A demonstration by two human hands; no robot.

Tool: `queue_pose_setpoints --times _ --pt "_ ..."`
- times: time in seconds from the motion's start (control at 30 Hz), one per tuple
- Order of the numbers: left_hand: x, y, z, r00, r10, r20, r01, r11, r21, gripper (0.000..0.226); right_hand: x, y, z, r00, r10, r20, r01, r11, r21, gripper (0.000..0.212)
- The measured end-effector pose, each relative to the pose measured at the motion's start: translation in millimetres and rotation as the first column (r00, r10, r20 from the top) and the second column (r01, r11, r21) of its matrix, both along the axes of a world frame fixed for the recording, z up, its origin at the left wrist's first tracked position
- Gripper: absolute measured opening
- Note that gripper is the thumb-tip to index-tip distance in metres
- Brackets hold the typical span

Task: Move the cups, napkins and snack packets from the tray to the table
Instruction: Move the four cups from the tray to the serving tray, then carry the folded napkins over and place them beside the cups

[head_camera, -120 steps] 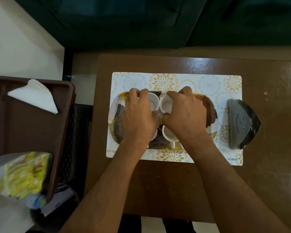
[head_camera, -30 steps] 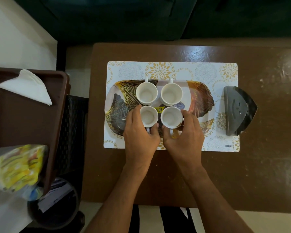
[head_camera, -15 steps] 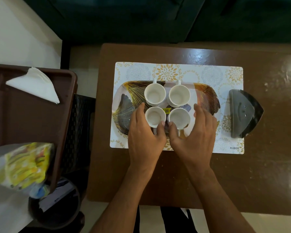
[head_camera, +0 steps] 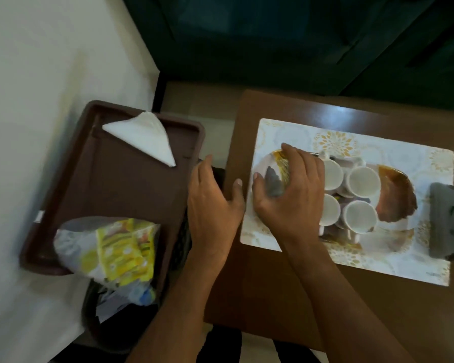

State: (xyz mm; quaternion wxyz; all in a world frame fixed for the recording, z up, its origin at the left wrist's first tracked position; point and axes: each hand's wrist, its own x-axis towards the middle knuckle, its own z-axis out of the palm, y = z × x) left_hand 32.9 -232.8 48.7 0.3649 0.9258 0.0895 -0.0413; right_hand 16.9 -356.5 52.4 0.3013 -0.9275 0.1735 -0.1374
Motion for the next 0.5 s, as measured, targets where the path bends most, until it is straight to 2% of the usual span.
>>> queue_pose_setpoints --times 0.1,0.33,0.5 --pt "21 43 -4 0.998 0.055 -0.009 -0.055 0.998 0.014 0.063 29 44 -7 0.998 0.066 -0.016 -0.065 0.998 0.012 0.055" --pt "65 124 -25 0.982 0.172 -0.073 -0.171 0.985 0.017 0.055 100 128 -31 0.970 0.229 -0.082 -0.215 0.965 0.147 0.042" --pt "89 154 -49 0.978 0.139 -0.154 -0.143 0.990 -0.015 0.055 145 168 -59 0.942 0.282 -0.181 -0.243 0.947 0.210 0.037"
